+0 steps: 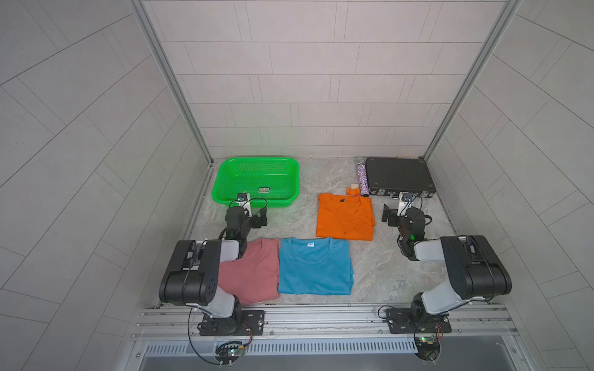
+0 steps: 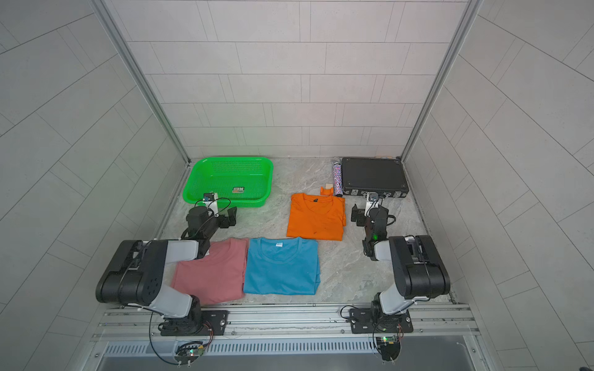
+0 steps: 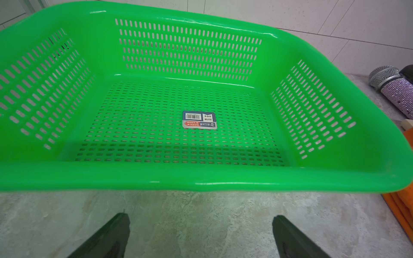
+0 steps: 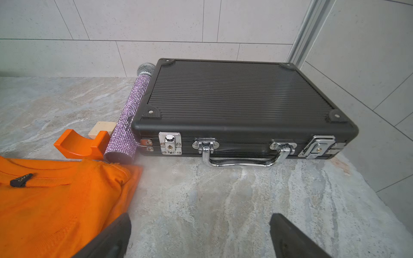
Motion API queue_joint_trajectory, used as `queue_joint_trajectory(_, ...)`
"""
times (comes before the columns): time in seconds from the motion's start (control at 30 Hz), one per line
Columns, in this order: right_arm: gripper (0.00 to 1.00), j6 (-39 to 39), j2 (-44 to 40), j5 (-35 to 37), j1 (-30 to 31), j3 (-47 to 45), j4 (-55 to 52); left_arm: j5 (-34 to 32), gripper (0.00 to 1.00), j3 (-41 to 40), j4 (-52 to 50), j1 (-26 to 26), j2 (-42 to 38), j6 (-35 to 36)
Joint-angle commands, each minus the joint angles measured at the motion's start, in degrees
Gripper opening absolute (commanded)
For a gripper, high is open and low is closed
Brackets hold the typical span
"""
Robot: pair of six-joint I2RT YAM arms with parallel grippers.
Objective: Put the folded t-shirts into the basket
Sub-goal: Move the bin to the center of the board.
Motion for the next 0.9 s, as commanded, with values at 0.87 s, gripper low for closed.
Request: queue_joint_trajectory(0.87,1.00,34.6,-27.6,16.5,0.2,26.4,-71.4,3.1,1.00,32.3,-62.0,1.7,-9.0,7.2)
